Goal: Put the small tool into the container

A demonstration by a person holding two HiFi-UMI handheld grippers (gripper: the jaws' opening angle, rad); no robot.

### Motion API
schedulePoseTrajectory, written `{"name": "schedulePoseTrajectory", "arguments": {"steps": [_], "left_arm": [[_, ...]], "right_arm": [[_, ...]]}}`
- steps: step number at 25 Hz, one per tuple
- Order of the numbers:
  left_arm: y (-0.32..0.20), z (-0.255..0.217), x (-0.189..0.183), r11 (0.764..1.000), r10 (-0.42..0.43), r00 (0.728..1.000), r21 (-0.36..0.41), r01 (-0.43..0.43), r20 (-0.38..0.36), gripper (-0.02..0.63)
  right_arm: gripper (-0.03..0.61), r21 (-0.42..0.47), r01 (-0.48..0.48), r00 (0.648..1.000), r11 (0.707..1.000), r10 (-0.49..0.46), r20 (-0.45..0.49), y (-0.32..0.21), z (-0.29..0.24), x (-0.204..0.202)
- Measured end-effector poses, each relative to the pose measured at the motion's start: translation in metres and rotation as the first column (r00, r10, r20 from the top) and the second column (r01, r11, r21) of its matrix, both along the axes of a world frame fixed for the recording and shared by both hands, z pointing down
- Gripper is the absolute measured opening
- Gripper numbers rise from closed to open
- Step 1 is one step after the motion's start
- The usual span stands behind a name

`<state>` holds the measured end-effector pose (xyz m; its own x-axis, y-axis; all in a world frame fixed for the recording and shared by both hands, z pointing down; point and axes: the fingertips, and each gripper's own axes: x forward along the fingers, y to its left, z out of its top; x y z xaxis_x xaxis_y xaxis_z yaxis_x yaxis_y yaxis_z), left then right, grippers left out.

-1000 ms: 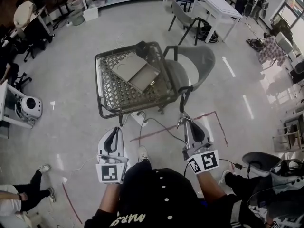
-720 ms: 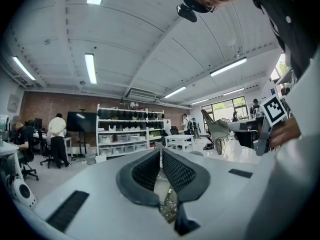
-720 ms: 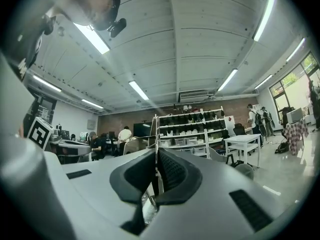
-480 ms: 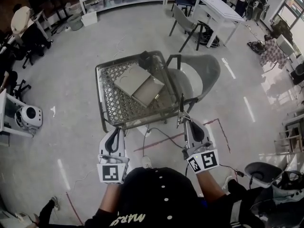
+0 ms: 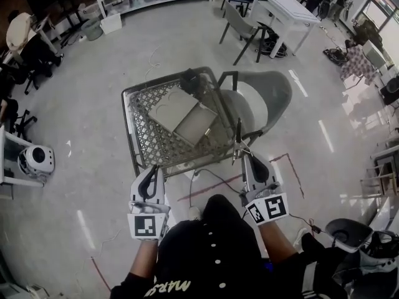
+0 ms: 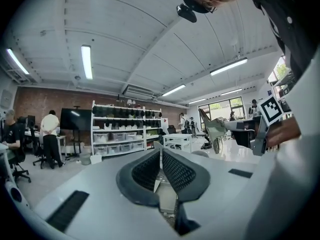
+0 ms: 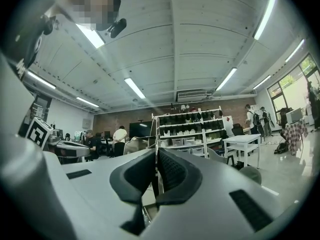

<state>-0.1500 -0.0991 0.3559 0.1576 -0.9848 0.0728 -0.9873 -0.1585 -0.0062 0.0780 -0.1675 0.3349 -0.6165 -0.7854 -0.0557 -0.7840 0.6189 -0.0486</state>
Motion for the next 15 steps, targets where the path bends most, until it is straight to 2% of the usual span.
{"name": "schedulePoseTrajectory", "arguments": {"steps": [5, 15], "left_arm": [[-0.027, 0.011, 0.002, 1.0, -0.008, 1.0, -0.029, 0.008, -0.01, 0.038], [-0.124, 0.001, -0.006, 0.997, -0.072, 0.997, 0.006, 0.072, 0.01, 0.038]], "right_arm": [[0.018, -0.009, 0.009, 1.0, 1.0, -0.009, 0.003, -0.033, 0.006, -0.002], [0.018, 0.007, 0.07, 0.998, 0.998, -0.07, 0.002, -0.141, 0.003, -0.014]]}}
